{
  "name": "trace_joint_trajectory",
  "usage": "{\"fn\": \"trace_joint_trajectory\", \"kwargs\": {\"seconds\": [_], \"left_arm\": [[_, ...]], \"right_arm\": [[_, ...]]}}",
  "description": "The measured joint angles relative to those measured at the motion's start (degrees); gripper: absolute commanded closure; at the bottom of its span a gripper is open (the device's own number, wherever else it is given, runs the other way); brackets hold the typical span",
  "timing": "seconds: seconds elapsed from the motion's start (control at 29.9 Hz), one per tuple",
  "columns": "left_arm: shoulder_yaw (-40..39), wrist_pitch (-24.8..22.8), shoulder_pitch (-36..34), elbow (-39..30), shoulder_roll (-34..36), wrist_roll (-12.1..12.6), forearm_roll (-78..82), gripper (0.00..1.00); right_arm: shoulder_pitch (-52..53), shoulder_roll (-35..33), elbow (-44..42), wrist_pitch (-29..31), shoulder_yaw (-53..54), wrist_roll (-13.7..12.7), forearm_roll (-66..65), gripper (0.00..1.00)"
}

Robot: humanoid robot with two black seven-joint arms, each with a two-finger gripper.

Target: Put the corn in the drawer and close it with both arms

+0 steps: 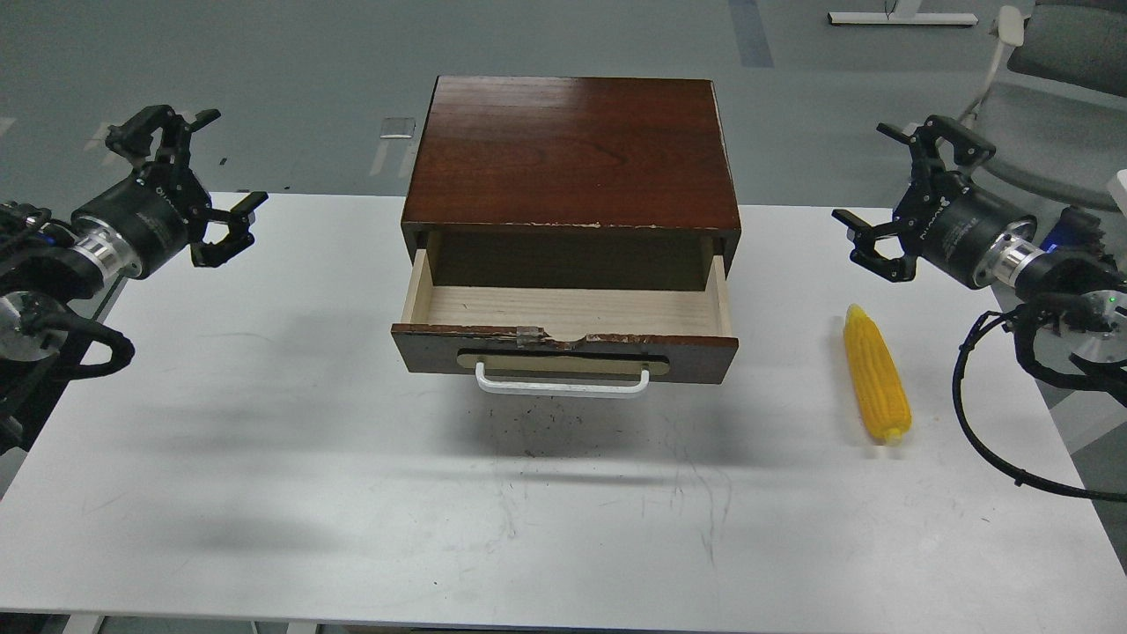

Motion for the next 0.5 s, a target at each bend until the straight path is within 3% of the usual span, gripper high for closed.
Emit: {"fn": "trace_joint_trajectory", "kwargs": {"seconds": [0.5], "left_arm": [[0.3, 0.9, 0.0, -0.2, -1.5, 0.2, 0.5, 0.00]], "right_arm": [[0.5, 0.1, -0.3, -0.2, -0.2, -0.1, -0.1, 0.00]]}}
